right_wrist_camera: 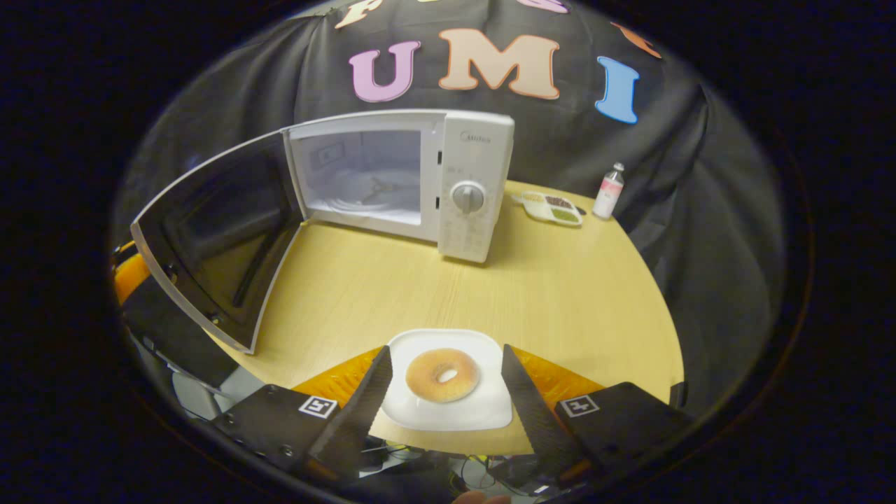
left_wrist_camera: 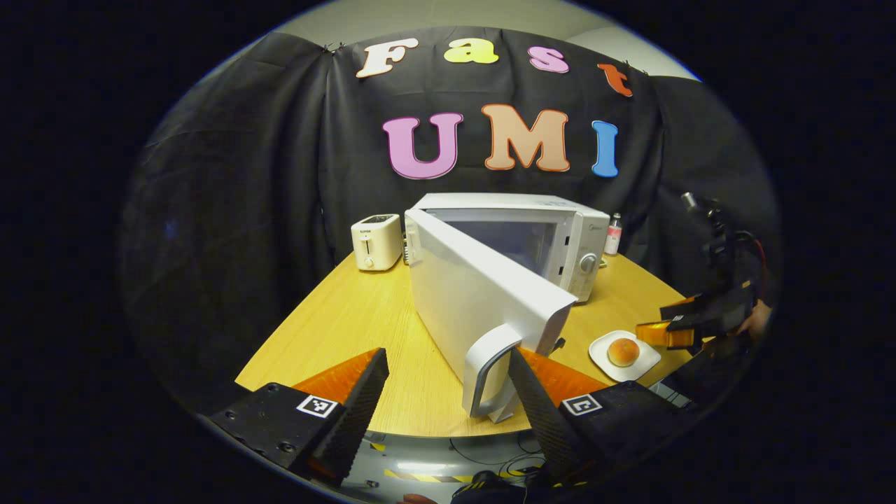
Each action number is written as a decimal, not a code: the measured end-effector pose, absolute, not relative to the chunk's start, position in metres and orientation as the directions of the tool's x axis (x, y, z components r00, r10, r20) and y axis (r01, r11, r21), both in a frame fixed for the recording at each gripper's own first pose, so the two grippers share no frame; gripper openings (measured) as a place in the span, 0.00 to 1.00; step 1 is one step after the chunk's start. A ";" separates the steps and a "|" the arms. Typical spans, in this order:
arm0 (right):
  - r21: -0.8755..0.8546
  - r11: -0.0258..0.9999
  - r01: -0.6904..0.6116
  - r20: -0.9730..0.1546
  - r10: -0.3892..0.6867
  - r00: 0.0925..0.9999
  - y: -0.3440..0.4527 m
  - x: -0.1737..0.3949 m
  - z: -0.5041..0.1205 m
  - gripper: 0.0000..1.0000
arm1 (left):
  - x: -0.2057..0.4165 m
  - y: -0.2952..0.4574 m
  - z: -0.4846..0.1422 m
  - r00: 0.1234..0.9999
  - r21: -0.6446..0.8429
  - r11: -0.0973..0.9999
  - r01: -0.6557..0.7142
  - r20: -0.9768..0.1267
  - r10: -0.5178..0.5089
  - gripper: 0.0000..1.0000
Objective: Open the microwave oven with the left hand, put the food in, and close the microwave oven.
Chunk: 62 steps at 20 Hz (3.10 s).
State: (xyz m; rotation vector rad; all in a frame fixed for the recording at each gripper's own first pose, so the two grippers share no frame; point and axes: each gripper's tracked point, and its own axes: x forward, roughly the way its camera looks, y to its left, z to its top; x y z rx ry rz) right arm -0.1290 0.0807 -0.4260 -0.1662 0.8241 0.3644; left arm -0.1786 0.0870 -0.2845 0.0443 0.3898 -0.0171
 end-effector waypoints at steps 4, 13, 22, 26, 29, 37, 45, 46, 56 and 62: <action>-0.011 0.932 -0.363 -0.799 0.210 0.563 0.080 -0.140 -0.454 0.99 | -0.174 0.100 -0.220 0.962 0.044 0.999 -0.024 -0.271 0.035 0.98; -0.042 0.943 -0.329 -0.856 0.136 0.499 0.082 -0.137 -0.491 0.98 | -0.160 0.101 -0.108 0.996 0.056 0.997 -0.052 -0.076 0.056 0.98; -0.016 0.954 -0.300 -0.872 0.134 0.471 0.088 -0.130 -0.509 0.90 | -0.153 0.097 -0.078 0.999 0.064 0.997 -0.037 -0.023 0.039 1.00; 0.014 0.951 -0.308 -0.885 0.155 0.439 0.091 -0.130 -0.510 0.74 | -0.149 0.097 -0.079 0.999 0.046 0.998 -0.034 -0.026 0.035 1.00; 0.033 0.953 -0.302 -0.891 0.165 0.423 0.090 -0.128 -0.512 0.60 | -0.144 0.097 -0.079 0.999 0.038 0.999 -0.034 -0.026 0.035 1.00; 0.084 0.961 -0.264 -0.884 0.194 0.424 0.090 -0.134 -0.504 0.20 | -0.133 0.098 -0.080 1.000 0.024 1.000 -0.019 -0.023 0.020 0.98; 0.305 0.943 -0.132 -0.818 0.330 0.472 0.120 -0.106 -0.445 0.20 | -0.120 0.093 -0.083 1.000 -0.001 1.000 0.007 -0.022 -0.007 0.97; 0.327 0.937 -0.122 -0.808 0.344 0.478 0.125 -0.101 -0.437 0.20 | -0.118 0.091 -0.082 1.000 -0.004 1.000 0.012 -0.019 -0.012 1.00; 0.518 0.854 -0.044 -0.720 0.463 0.517 0.172 -0.055 -0.380 0.19 | -0.101 0.070 -0.070 0.998 -0.018 0.998 0.064 0.026 -0.063 0.96; 0.590 0.807 0.024 -0.694 0.491 0.527 0.204 -0.026 -0.377 0.19 | -0.102 0.078 -0.074 0.999 -0.030 0.998 0.052 0.012 -0.052 0.94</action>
